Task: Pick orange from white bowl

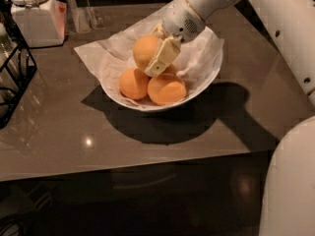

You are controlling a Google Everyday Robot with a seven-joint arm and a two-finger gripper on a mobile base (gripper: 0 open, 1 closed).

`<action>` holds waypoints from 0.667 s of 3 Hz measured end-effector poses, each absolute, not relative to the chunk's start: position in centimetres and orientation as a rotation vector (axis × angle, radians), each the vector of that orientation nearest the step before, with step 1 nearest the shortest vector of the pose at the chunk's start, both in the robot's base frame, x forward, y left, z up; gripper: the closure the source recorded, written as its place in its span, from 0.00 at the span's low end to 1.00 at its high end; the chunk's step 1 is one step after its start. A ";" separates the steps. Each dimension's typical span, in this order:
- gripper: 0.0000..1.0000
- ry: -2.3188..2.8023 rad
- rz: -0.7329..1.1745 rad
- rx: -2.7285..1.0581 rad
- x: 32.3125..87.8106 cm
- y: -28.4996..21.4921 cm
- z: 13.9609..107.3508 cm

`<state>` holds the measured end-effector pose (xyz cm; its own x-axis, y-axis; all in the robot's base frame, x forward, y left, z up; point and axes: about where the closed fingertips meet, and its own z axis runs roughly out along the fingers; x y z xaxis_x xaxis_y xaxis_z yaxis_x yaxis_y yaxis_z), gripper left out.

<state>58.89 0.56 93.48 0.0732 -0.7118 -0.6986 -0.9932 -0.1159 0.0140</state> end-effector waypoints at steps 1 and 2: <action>1.00 1.690 0.702 -1.836 56.4 -0.7 96.9; 1.00 1.695 0.619 -1.752 51.8 -2.1 100.2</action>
Offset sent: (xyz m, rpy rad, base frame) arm -0.1344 -0.0589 0.0944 0.0335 -0.1795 -0.2532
